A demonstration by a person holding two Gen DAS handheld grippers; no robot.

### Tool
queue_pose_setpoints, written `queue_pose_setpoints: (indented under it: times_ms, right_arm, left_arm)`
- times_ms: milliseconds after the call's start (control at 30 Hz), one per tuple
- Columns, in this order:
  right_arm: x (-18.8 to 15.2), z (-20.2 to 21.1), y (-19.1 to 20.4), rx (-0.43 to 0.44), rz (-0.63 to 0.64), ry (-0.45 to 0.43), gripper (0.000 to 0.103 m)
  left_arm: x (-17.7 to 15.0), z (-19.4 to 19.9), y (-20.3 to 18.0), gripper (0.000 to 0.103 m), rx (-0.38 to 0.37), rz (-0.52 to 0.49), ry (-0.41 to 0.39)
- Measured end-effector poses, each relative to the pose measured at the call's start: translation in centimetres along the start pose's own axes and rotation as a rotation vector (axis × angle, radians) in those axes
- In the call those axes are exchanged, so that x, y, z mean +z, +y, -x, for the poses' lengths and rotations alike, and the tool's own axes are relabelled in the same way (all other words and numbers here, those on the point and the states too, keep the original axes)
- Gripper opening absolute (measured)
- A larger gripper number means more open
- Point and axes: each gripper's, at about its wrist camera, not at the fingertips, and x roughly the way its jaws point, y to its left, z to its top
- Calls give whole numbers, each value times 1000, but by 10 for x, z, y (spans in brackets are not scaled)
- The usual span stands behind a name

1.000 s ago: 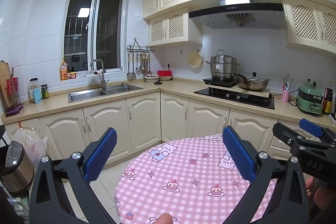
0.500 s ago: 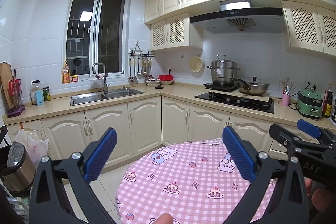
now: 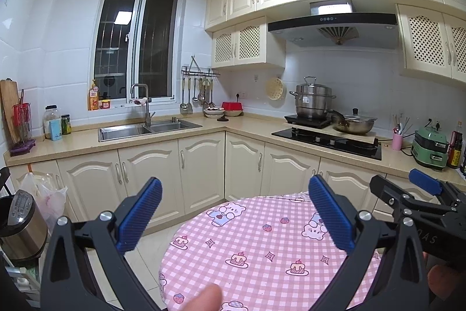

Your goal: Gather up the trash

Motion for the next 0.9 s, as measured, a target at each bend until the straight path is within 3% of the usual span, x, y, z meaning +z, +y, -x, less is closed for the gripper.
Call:
queue_pose_setpoints:
  times_ms: [567,900]
  right_arm:
    - [-4,-11,-2,9,-10,18,97]
    - [-5,-13,-1,11,-9,19,97]
  left_arm:
    - [-4,-4,10,99,4,8,-25]
    - [-3,-9,7,99,8,11,1]
